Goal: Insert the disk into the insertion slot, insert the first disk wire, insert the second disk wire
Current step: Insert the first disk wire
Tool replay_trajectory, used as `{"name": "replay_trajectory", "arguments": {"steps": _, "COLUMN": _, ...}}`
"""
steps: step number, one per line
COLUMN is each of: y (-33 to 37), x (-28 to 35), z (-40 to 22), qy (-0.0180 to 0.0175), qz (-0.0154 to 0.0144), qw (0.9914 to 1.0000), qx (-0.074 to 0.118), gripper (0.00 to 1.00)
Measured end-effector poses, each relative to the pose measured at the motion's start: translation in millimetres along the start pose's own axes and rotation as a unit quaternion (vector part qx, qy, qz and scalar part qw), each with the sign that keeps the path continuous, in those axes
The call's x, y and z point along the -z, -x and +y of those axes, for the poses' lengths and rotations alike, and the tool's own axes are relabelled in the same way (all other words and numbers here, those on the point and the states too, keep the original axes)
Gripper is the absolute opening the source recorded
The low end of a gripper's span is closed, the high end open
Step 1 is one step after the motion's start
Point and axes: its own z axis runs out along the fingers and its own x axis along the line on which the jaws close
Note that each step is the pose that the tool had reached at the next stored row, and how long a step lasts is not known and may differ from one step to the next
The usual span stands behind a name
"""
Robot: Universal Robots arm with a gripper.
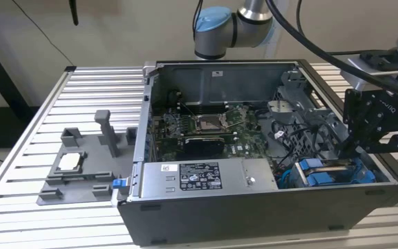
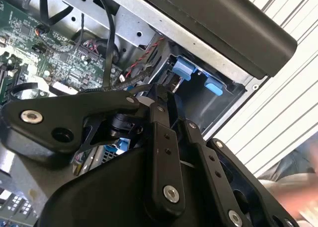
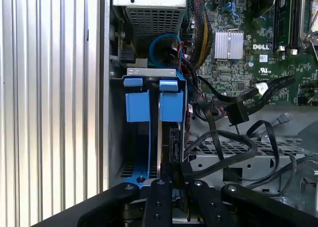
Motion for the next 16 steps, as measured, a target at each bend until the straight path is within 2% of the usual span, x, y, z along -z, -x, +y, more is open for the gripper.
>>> {"name": "replay_trajectory", "arguments": {"steps": 6, "y": -0.2, "x": -3.9, "z": -1.1, "qy": -0.0003, "qz": -0.0011, "qw": 1.0, "qx": 0.0, "gripper": 0.19}}
{"name": "replay_trajectory", "arguments": {"steps": 16, "y": -0.2, "x": -8.1, "z": -2.4, "qy": -0.0046, "qz": -0.0013, "qw": 0.99999, "qx": 0.0, "gripper": 0.19}}
